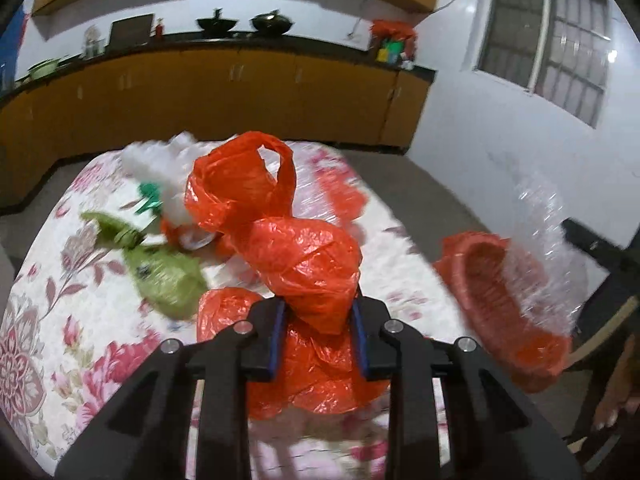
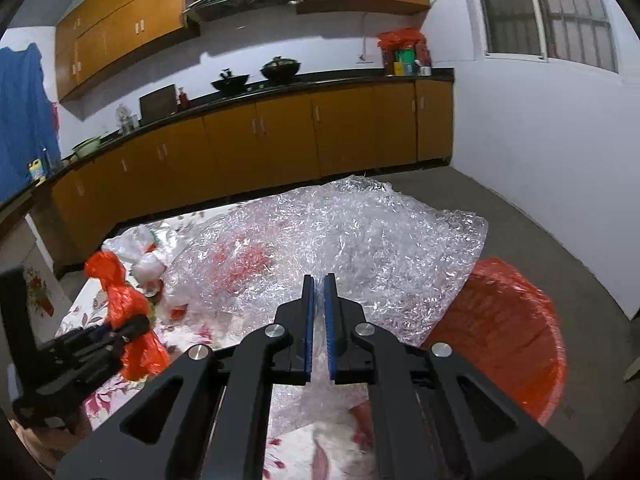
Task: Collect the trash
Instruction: 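Carry both items over the orange bin and open both tools to release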
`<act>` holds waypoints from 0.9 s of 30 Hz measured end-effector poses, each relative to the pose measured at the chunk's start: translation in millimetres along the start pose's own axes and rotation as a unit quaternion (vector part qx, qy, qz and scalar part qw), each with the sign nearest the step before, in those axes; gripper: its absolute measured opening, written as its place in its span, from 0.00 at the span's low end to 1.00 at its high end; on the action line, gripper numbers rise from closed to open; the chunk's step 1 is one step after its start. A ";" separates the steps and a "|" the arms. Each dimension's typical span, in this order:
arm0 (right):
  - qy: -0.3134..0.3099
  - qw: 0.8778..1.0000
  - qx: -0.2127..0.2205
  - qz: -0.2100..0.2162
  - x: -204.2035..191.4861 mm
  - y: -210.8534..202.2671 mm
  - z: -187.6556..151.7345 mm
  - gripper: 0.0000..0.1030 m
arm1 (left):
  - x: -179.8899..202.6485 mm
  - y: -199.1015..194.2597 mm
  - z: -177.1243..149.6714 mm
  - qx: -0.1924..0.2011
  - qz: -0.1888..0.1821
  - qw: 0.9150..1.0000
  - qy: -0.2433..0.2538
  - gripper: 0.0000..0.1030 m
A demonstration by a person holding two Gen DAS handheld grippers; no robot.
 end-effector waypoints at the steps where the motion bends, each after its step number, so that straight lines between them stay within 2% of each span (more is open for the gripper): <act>1: 0.007 1.000 0.000 -0.006 7.8 -1.8 -1.8 0.06 | 7.0 -2.6 2.1 0.003 -0.007 1.000 0.006 0.27; 12: 0.067 0.996 -0.010 -0.057 79.8 -9.4 -25.2 0.06 | 93.4 1.3 17.7 0.003 -0.079 0.994 0.077 0.27; 17: 0.082 0.994 -0.009 -0.066 99.5 -13.1 -29.0 0.06 | 133.8 10.5 17.2 -0.003 -0.105 0.988 0.111 0.27; 27: 0.108 0.992 -0.021 -0.066 125.7 -2.2 -35.9 0.06 | 190.1 39.1 15.4 -0.030 -0.137 0.979 0.147 0.27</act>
Point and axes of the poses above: each gripper's, at about its wrist camera, not at the fingertips, and y roughly the way its jaws point, x to its right, z to its top, the point moved 9 cm from there along y, roughly the way its jaws point, and after that the axes turned 12 degrees about -x, right-handed, at the moved point
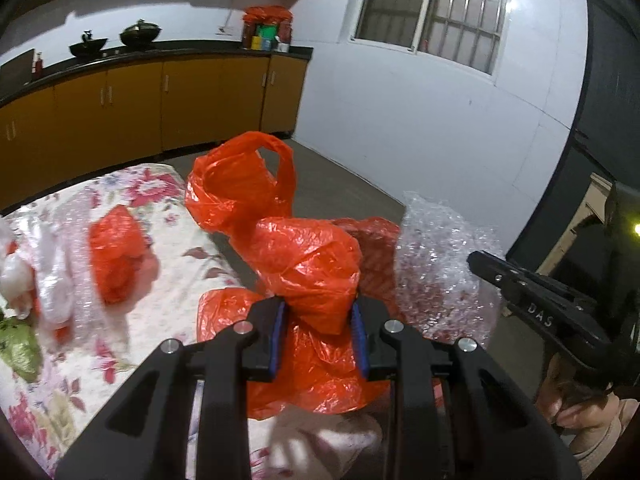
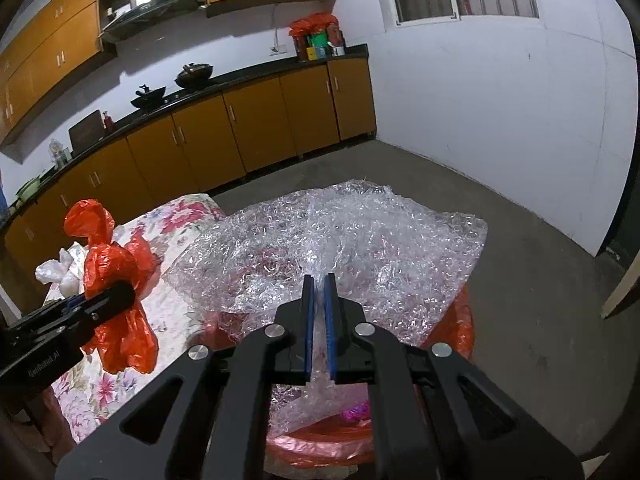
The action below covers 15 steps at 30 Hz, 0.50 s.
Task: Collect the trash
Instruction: 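Carry both items over the orange bin and open both tools to release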
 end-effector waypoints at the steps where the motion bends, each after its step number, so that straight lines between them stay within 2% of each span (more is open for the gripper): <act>1: 0.002 1.000 -0.002 0.001 1.1 1.4 -0.4 0.06 | 1.4 3.3 -0.2 -0.003 -0.003 1.000 0.002 0.27; 9: 0.013 1.000 -0.012 0.009 6.4 14.6 6.3 0.06 | 21.2 35.5 1.2 -0.027 -0.026 0.999 0.018 0.28; 15: 0.012 0.999 -0.013 0.026 13.1 15.9 2.1 0.09 | 24.2 52.7 -3.3 -0.039 -0.030 0.999 0.021 0.33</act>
Point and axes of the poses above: each gripper's, at about its wrist camera, not at the fingertips, and y roughly the way its jaws point, x to its right, z to its top, the point moved 9 cm from there along y, roughly the way its jaws point, and after that the axes turned 12 degrees about -x, right-handed, at the moved point
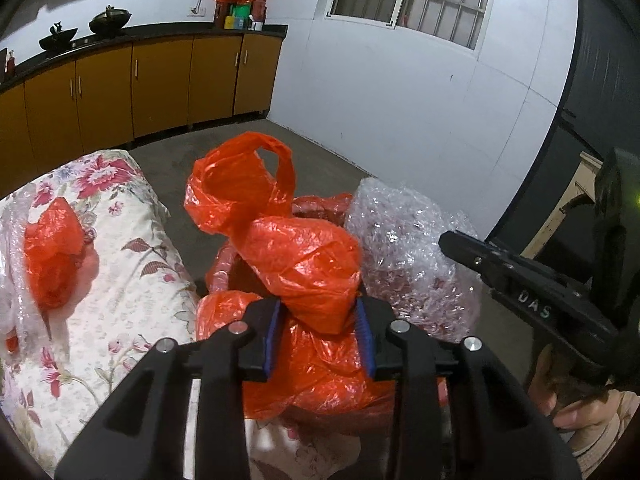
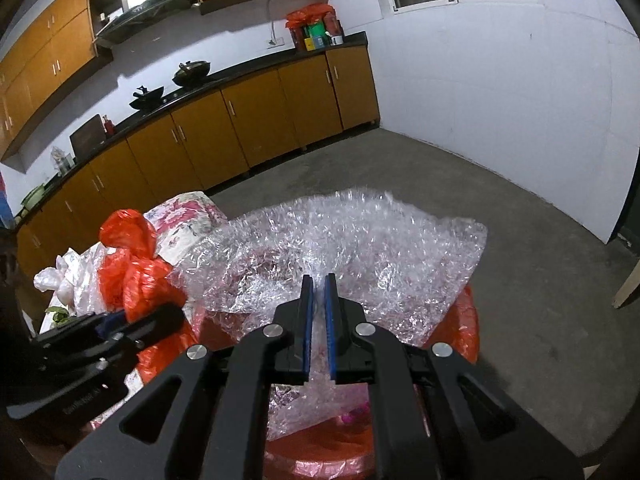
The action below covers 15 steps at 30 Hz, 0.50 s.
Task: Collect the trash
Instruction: 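Carry both items over the orange bin and open both tools to release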
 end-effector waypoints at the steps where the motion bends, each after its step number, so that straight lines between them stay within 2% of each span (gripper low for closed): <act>1: 0.001 1.000 -0.002 0.003 1.9 0.5 -1.2 0.10 | -0.5 2.4 -0.9 -0.003 0.000 1.000 -0.001 0.35; 6: 0.014 1.000 -0.004 0.003 11.0 -1.1 -5.2 0.28 | -7.6 11.7 -8.3 -0.018 -0.004 1.000 -0.013 0.42; 12: 0.018 1.000 -0.002 -0.005 15.6 -6.1 -1.7 0.30 | -8.0 12.4 -14.1 -0.022 -0.005 1.000 -0.014 0.47; 13: 0.017 1.000 -0.001 -0.006 14.2 -7.4 -0.8 0.31 | -9.7 9.5 -14.4 -0.018 -0.003 1.000 -0.015 0.47; 15: 0.010 1.000 0.005 -0.011 11.6 -10.5 1.4 0.42 | -13.0 3.0 -15.2 -0.012 0.005 1.000 -0.019 0.48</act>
Point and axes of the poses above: each gripper's, at about its wrist camera, not at the fingertips, and y roughly the way its jaws point, x to its right, z to its top, the point moved 9 cm from there along y, roughly the way its jaws point, and after that the axes turned 12 degrees about -x, right-handed, at the moved point
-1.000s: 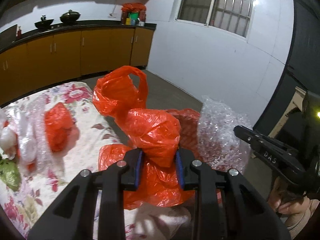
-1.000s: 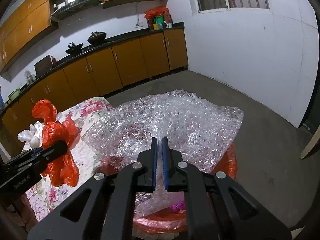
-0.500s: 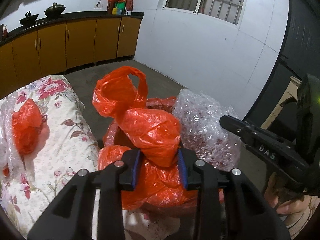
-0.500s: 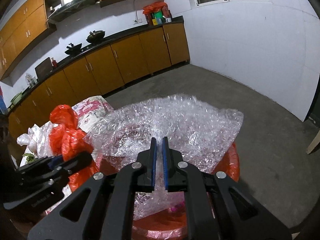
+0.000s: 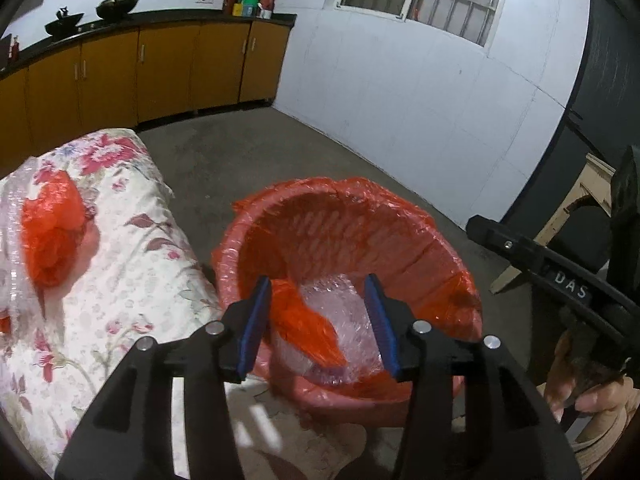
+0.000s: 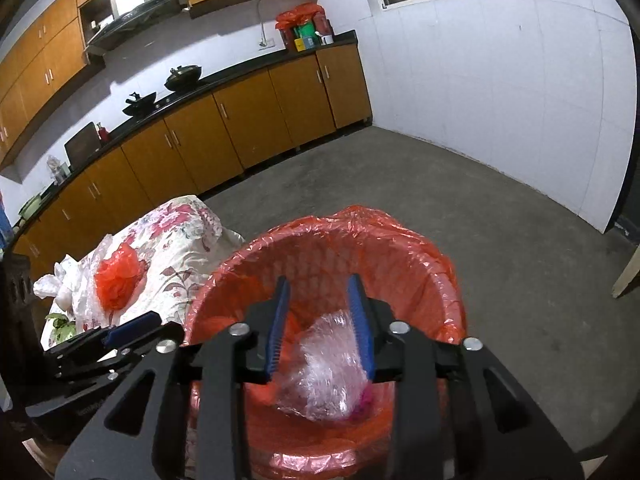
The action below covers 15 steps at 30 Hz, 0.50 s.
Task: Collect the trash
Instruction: 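Carry both items over the orange bin and open both tools to release, then grasp the green bag with the left tool while the right tool grasps a clear bag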
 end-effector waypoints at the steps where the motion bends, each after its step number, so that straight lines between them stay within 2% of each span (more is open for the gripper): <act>1: -0.004 1.000 0.003 -0.001 -3.3 -1.6 0.8 0.44 | -3.6 -3.8 -0.6 0.004 0.007 1.000 -0.003 0.50; 6: -0.039 0.999 0.010 0.025 -40.1 -7.7 2.7 0.62 | -38.2 -32.2 -9.9 0.027 0.064 0.997 -0.029 0.55; 10: -0.068 0.996 0.004 0.053 -77.6 -5.0 -0.3 0.66 | -76.2 -59.5 -25.8 0.040 0.116 0.991 -0.055 0.57; 15: -0.097 0.992 -0.010 0.078 -122.9 3.0 -6.6 0.69 | -131.8 -99.2 -46.7 0.053 0.179 0.977 -0.102 0.57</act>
Point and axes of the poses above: each gripper's, at about its wrist camera, not at the fingertips, and y roughly the way its jaws point, x to its right, z to its top, the point moved 9 cm from there along y, roughly the way its jaws point, and after that the axes turned 12 degrees about -x, right-handed, at the moved point
